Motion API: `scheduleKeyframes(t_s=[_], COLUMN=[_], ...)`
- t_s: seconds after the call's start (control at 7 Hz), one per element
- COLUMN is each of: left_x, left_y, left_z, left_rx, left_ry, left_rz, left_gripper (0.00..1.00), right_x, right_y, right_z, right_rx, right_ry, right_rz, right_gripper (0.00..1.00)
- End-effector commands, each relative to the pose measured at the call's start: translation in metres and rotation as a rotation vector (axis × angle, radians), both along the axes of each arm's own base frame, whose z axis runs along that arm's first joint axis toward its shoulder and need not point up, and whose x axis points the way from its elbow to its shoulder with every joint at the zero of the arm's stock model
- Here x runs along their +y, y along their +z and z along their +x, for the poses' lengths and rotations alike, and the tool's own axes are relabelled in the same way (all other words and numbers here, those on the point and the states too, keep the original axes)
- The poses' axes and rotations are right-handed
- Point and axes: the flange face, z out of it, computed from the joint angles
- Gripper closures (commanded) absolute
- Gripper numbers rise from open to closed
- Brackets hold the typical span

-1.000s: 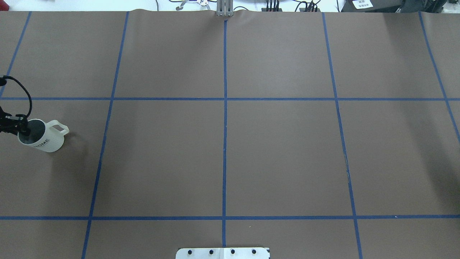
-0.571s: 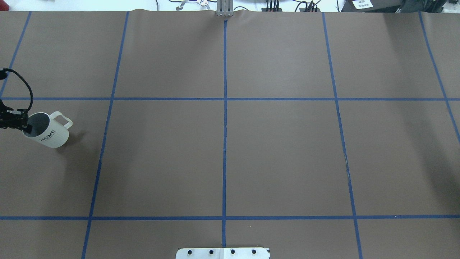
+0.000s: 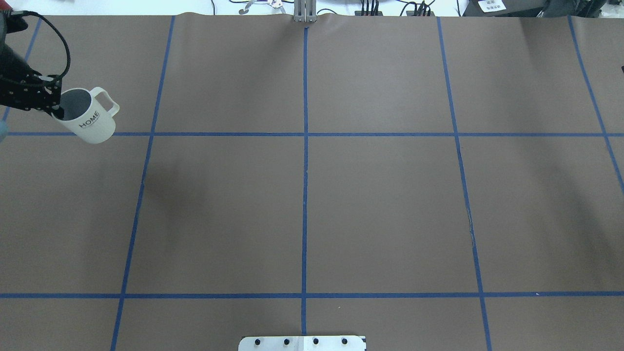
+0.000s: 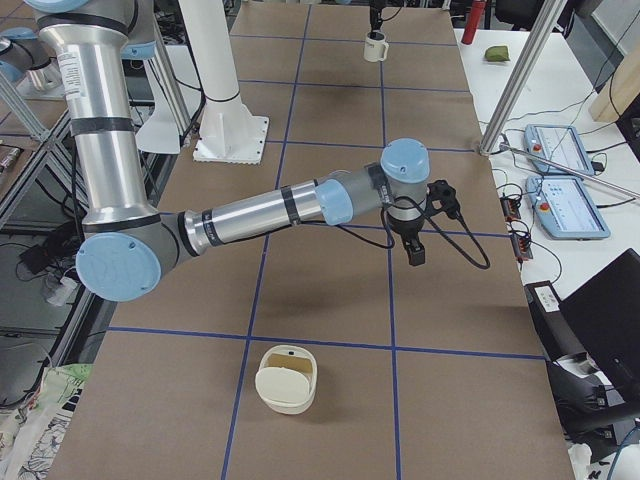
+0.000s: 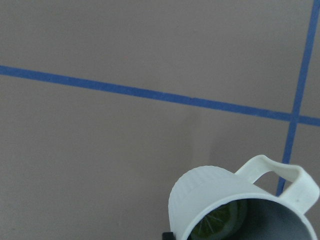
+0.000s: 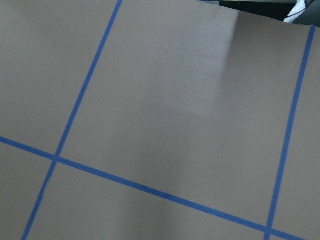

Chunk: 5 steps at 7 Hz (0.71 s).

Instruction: Left arm hands cup to right arm to dump lemon

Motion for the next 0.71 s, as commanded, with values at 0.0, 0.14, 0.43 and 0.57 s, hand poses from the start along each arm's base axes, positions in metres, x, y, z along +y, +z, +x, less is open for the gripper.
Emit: scheduleKeyframes(t_s=[0.0, 0.14, 0.43, 0.57], left_x=[-0.032, -0.044, -0.042, -0.037], left_y=[-0.084, -0.119, -0.182, -0.213], left_z=[0.009, 0.016, 0.047, 0.065], left_rx=[-0.006, 0.014, 0.066, 0.110], left_ry=[-0.075, -0.185, -0.365, -0.423], left_rz=[-0.099, -0.187, -0.389, -0.475], left_gripper=[1.00, 1.00, 1.00, 1.00], right_x=[-0.015, -0.015, -0.014, -0.012], right_y=[-0.055, -0.077, -0.115, -0.135], right_z=[-0.065, -0.095, -0.153, -0.177], right_rx=[-0.090, -0.164, -0.225, -0.259], right_ry=[0.040, 0.073, 0.129, 0.147], right_rz=[0.022, 0.028, 0.096, 0.111], right_gripper=[0.01, 0.01, 0.00, 0.01])
